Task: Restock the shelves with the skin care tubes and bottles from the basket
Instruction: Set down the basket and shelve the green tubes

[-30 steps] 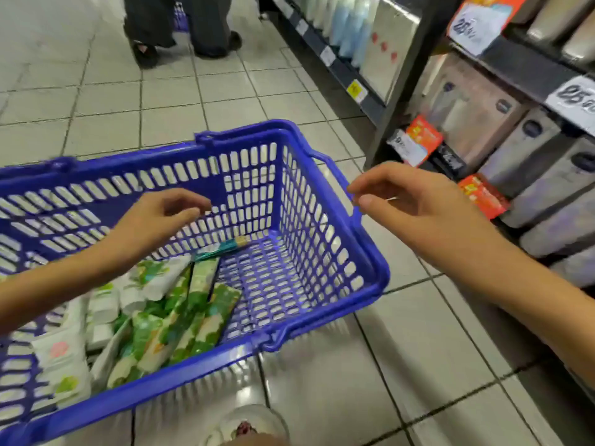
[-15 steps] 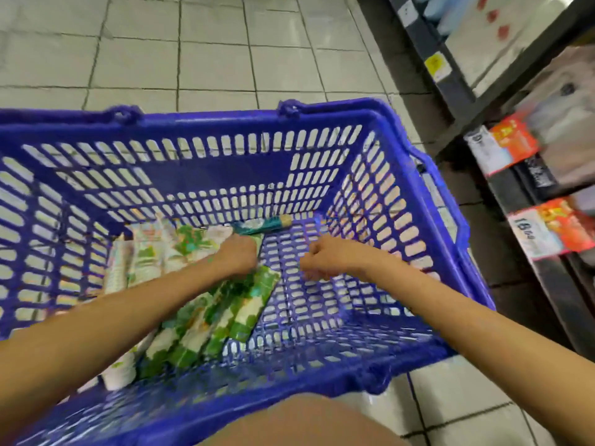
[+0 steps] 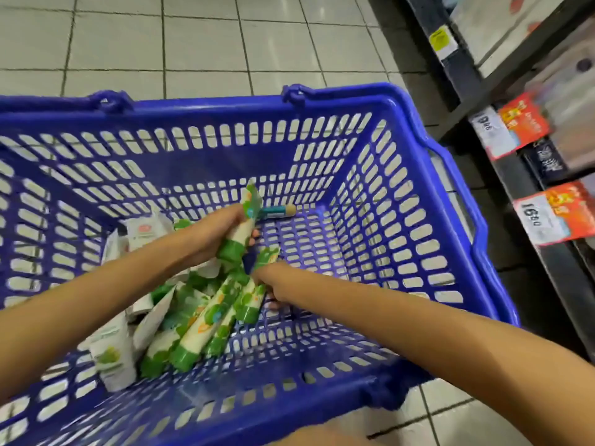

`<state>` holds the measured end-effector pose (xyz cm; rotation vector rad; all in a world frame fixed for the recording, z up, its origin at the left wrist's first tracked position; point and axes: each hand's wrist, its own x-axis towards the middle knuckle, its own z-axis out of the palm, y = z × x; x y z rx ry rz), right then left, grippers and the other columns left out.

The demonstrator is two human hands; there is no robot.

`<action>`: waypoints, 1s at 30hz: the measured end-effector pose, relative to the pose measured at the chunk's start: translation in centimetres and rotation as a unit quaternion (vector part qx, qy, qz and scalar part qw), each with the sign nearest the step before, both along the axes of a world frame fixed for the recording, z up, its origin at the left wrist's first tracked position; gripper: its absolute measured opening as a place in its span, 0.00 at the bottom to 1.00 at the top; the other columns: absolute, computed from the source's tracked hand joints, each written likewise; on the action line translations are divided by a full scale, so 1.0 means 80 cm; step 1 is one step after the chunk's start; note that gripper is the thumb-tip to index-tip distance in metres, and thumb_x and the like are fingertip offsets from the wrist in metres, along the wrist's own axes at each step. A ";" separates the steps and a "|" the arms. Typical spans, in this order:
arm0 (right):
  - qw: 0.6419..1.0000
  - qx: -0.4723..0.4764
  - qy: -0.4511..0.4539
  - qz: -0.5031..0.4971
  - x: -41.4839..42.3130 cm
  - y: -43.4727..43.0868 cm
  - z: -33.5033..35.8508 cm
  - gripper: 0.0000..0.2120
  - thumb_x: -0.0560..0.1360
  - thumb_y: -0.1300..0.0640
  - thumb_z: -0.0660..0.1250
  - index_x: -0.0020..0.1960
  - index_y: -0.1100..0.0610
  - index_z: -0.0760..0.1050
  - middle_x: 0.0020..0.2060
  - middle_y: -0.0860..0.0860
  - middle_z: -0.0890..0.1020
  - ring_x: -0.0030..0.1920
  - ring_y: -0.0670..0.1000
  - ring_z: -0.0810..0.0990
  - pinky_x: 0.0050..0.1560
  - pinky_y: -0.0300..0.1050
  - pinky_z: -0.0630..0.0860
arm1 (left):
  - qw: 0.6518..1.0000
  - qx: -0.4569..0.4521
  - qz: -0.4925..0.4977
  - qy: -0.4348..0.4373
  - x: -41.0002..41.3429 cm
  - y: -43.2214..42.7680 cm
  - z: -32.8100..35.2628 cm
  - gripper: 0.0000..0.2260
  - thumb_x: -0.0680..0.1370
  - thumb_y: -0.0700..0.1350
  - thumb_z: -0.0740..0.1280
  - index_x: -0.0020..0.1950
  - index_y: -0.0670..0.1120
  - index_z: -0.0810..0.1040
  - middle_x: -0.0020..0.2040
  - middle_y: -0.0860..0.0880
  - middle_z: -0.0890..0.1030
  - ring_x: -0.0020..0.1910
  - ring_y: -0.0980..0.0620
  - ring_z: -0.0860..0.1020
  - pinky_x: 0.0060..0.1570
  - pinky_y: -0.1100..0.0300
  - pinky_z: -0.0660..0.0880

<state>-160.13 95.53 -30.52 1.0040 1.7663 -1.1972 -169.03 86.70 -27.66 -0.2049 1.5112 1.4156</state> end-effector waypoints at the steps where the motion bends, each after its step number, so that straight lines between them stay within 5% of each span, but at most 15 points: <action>1: 1.000 -0.010 0.026 0.010 -0.003 0.012 0.008 0.18 0.77 0.63 0.61 0.32 0.51 0.60 0.33 0.50 0.68 0.32 0.49 0.66 0.38 0.41 0.68 | 1.000 0.026 -0.004 0.006 -0.002 0.001 0.009 0.10 0.79 0.42 0.53 0.43 0.43 0.73 0.28 0.49 0.80 0.23 0.56 0.77 0.24 0.67 0.74; 7: 0.999 -0.019 -0.016 -0.024 -0.006 0.078 0.025 0.07 0.78 0.58 0.61 0.51 0.61 0.67 0.34 0.55 0.66 0.30 0.51 0.66 0.34 0.47 0.71 | 0.993 0.042 -0.038 0.106 0.010 0.021 0.050 0.10 0.79 0.42 0.58 0.44 0.39 0.76 0.31 0.46 0.82 0.26 0.54 0.79 0.28 0.65 0.76; 10: 0.999 -0.004 0.000 0.053 0.004 0.074 0.026 0.10 0.78 0.57 0.63 0.40 0.59 0.66 0.35 0.55 0.68 0.32 0.51 0.69 0.33 0.45 0.70 | 0.986 0.037 -0.095 0.131 0.013 0.016 0.057 0.10 0.79 0.43 0.59 0.46 0.41 0.77 0.39 0.44 0.82 0.34 0.51 0.80 0.35 0.60 0.77; 13: 0.989 0.012 -0.021 0.146 0.029 0.058 0.024 0.09 0.78 0.57 0.62 0.52 0.63 0.71 0.47 0.61 0.75 0.46 0.60 0.76 0.50 0.49 0.75 | 0.986 0.024 -0.100 0.127 0.017 -0.001 0.055 0.09 0.79 0.43 0.59 0.51 0.43 0.77 0.45 0.43 0.80 0.42 0.47 0.77 0.46 0.54 0.74; 15: 0.979 0.020 -0.017 0.200 0.049 0.052 0.014 0.08 0.79 0.56 0.61 0.52 0.60 0.70 0.53 0.61 0.76 0.57 0.60 0.76 0.61 0.49 0.70 | 0.993 0.026 -0.067 0.096 0.020 -0.014 0.049 0.09 0.80 0.42 0.57 0.48 0.44 0.76 0.39 0.46 0.82 0.37 0.50 0.78 0.39 0.58 0.77; 18: 0.993 0.022 -0.035 0.109 0.059 0.039 -0.001 0.16 0.75 0.48 0.66 0.51 0.60 0.66 0.42 0.56 0.74 0.37 0.53 0.75 0.41 0.45 0.75 | 0.998 0.022 -0.028 0.055 0.023 -0.024 0.044 0.10 0.80 0.38 0.56 0.43 0.43 0.75 0.30 0.48 0.80 0.28 0.53 0.78 0.28 0.64 0.77; 20: 0.998 0.037 -0.033 0.042 0.056 0.028 -0.012 0.24 0.72 0.47 0.70 0.57 0.59 0.64 0.45 0.58 0.77 0.39 0.54 0.76 0.35 0.43 0.74 | 0.998 0.036 -0.014 0.047 0.021 -0.025 0.046 0.10 0.80 0.37 0.56 0.42 0.42 0.74 0.29 0.48 0.80 0.26 0.54 0.78 0.27 0.65 0.76; 24: 0.992 0.116 0.041 -0.024 0.053 0.006 -0.034 0.34 0.70 0.51 0.73 0.68 0.64 0.61 0.60 0.59 0.74 0.54 0.56 0.76 0.52 0.48 0.75 | 0.997 0.068 0.004 0.039 0.022 -0.017 0.055 0.08 0.80 0.38 0.55 0.46 0.43 0.73 0.35 0.46 0.78 0.31 0.53 0.77 0.35 0.59 0.76; 27: 0.993 0.115 0.029 -0.027 0.043 0.005 -0.045 0.27 0.71 0.50 0.71 0.61 0.62 0.65 0.57 0.57 0.75 0.55 0.57 0.76 0.51 0.49 0.75 | 0.997 0.065 0.003 0.043 0.029 -0.011 0.055 0.08 0.80 0.39 0.56 0.56 0.40 0.73 0.43 0.43 0.78 0.39 0.49 0.76 0.46 0.54 0.73; 30: 0.991 0.006 0.033 -0.129 0.042 0.016 -0.042 0.17 0.72 0.51 0.68 0.54 0.60 0.68 0.51 0.57 0.77 0.50 0.55 0.78 0.48 0.48 0.76 | 0.996 0.084 -0.003 0.045 0.042 -0.016 0.056 0.10 0.80 0.41 0.57 0.56 0.43 0.75 0.42 0.46 0.82 0.38 0.51 0.80 0.39 0.58 0.79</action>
